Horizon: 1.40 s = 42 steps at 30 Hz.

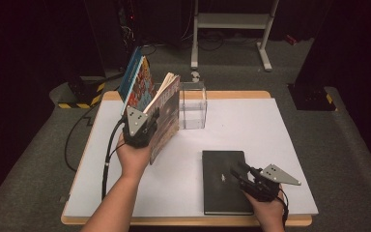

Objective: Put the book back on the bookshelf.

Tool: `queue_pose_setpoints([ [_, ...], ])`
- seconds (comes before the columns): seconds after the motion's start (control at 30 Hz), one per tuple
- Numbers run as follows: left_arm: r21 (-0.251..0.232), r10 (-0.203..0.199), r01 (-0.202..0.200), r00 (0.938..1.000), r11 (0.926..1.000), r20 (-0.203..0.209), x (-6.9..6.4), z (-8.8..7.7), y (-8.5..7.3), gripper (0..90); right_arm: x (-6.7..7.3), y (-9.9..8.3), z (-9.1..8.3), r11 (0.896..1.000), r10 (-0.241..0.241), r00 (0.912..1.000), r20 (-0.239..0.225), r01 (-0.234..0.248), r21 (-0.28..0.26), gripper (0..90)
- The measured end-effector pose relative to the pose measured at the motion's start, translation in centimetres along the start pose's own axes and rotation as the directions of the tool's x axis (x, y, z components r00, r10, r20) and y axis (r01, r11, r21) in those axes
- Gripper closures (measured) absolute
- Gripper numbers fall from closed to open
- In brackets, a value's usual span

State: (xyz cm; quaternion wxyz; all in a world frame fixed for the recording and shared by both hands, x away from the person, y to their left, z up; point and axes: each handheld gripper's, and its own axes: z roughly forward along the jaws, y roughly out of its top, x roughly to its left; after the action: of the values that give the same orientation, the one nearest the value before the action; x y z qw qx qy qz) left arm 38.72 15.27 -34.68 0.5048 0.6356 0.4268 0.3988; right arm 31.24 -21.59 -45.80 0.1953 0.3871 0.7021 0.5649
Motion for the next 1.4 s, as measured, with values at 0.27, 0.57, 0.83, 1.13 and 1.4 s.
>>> queue_pose_setpoints([
  [0.27, -0.004, 0.000, -0.001, 0.9980, 1.0000, -0.063, -0.4, 3.5, 0.8, 83.8, 0.0, 0.0, -0.1, 1.000, 0.009, 0.9999, -0.006, -0.009, -0.006, 57.7],
  [0.57, -0.012, -0.011, 0.009, 0.9921, 0.9999, -0.125, -0.2, 7.0, 1.2, 83.8, -0.2, -0.1, 0.0, 1.000, 0.022, 0.9997, -0.011, -0.022, -0.003, 57.8],
  [0.83, -0.022, -0.082, 0.079, 0.9832, 0.9966, -0.163, 1.0, 9.5, 0.8, 83.8, -0.4, -0.1, -0.1, 1.000, 0.029, 0.9995, -0.014, -0.029, -0.008, 57.7],
  [1.13, -0.040, -0.077, 0.070, 0.9785, 0.9967, -0.191, 1.0, 11.0, 0.2, 83.7, -0.4, -0.2, 0.1, 0.999, 0.039, 0.9989, -0.025, -0.039, -0.002, 57.8],
  [1.4, -0.046, -0.066, 0.058, 0.9771, 0.9972, -0.202, 0.7, 11.7, -0.3, 83.6, -0.4, -0.3, 0.2, 0.999, 0.039, 0.9989, -0.026, -0.039, 0.001, 57.8],
])
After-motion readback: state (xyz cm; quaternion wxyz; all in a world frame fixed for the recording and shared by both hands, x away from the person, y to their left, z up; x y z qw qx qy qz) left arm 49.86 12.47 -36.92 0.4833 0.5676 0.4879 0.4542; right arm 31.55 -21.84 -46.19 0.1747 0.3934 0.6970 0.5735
